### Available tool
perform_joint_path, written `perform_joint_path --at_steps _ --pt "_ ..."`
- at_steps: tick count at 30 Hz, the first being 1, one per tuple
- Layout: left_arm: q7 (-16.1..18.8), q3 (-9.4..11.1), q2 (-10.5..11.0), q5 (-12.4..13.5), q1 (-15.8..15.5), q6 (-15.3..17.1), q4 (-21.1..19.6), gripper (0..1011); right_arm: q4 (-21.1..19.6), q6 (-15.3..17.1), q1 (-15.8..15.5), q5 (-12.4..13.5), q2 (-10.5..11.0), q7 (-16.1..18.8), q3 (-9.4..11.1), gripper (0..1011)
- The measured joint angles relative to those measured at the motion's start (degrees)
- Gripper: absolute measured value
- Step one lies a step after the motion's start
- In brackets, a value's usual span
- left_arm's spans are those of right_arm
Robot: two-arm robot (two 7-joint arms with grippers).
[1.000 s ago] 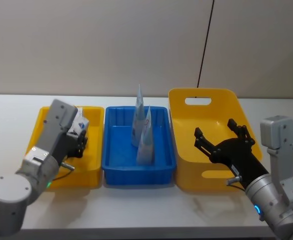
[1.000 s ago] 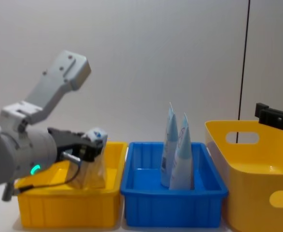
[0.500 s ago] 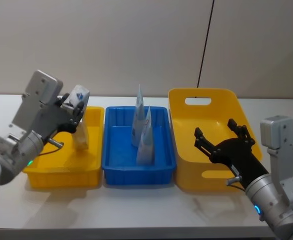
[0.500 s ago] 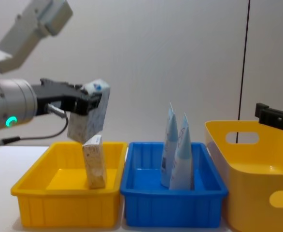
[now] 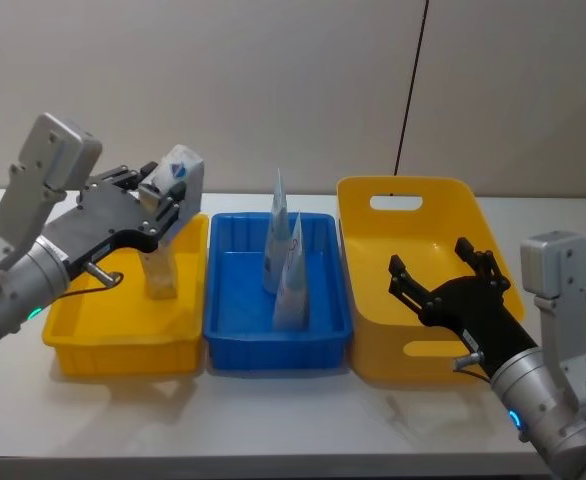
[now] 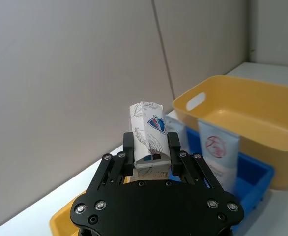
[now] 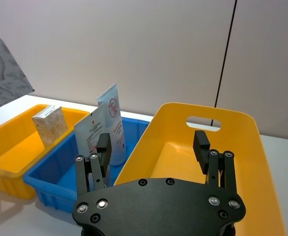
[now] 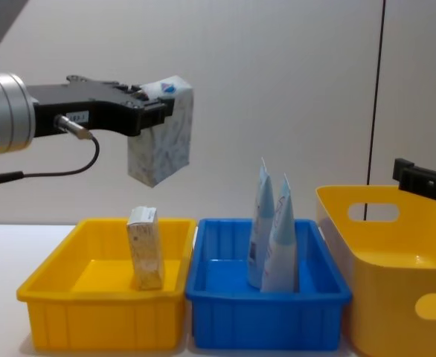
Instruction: Bimanual collaborative sorting of washing and personal care products
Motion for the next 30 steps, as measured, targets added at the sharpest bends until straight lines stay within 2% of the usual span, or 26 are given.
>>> perform_joint_path --at_steps 14,30 --pt "-10.83 -0.21 3.66 -7.15 0.86 -2.25 -2.62 366 0.0 0.0 0.0 0.0 0.0 0.0 0.0 1002" --pt "-23.95 1.67 7.85 -14.25 0.38 -2.91 -3.71 366 0.0 0.0 0.0 0.0 0.0 0.0 0.0 1002"
